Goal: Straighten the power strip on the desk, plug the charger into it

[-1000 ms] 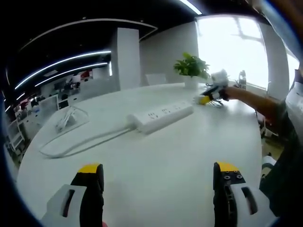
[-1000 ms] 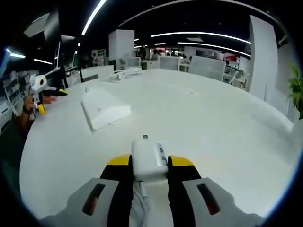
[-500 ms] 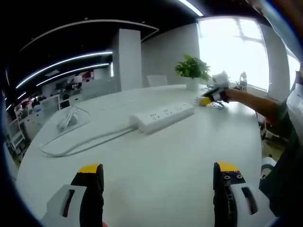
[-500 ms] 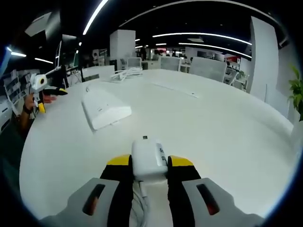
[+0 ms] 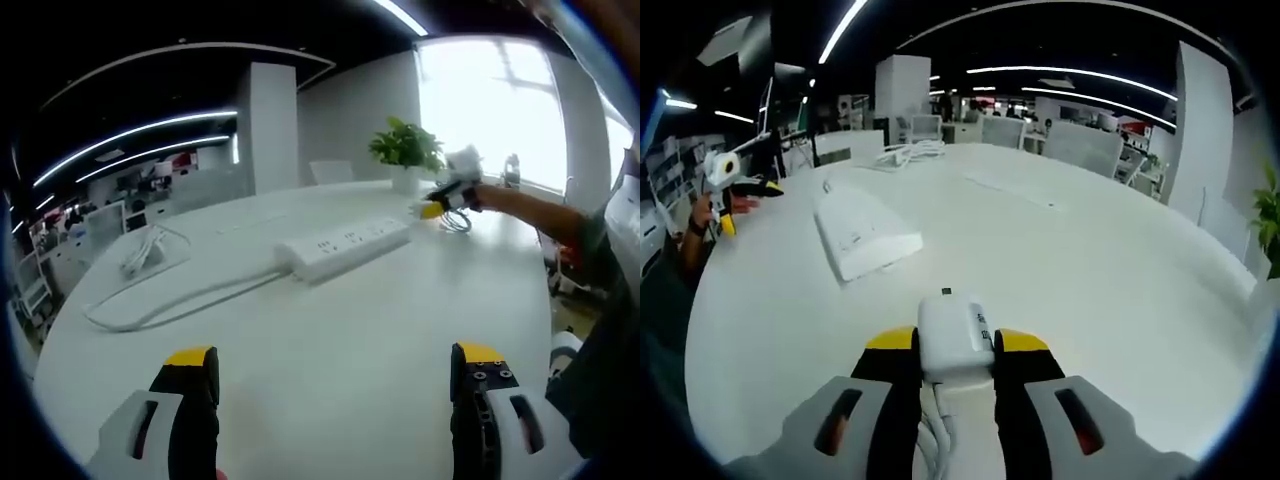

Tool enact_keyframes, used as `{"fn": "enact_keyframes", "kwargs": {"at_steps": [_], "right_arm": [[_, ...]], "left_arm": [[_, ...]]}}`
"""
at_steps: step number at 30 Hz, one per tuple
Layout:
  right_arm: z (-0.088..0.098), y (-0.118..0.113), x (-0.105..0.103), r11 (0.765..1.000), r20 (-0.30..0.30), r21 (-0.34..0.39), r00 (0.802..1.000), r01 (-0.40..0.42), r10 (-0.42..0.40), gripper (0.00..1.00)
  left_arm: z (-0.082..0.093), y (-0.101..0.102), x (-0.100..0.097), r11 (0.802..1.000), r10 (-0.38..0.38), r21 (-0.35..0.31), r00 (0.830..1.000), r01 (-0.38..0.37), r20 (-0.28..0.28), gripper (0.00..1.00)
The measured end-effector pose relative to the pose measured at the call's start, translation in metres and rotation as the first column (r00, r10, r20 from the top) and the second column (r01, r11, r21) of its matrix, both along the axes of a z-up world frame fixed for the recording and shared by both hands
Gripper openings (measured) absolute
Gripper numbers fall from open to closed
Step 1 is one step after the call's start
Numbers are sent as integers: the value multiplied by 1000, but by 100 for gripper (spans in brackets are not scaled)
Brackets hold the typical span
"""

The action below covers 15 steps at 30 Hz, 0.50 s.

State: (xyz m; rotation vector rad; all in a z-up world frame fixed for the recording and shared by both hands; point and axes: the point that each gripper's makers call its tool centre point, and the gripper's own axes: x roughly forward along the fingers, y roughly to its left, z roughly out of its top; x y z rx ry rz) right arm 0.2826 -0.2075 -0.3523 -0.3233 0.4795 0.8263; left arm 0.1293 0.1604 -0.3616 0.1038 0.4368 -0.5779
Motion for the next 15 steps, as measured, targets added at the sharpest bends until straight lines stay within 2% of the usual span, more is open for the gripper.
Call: {"fn": "enact_keyframes", "kwargs": {"at_steps": [8, 15], "right_arm": [[9, 7, -1, 998, 21, -48, 999, -27, 28, 26], [19, 17, -3, 997, 30, -58, 998, -60, 62, 26]], "left_arm": [[1, 2, 1, 1000, 4, 2, 1000, -4, -1, 99], [3, 2, 3, 1000, 9, -5, 1000, -9, 3, 99]]}}
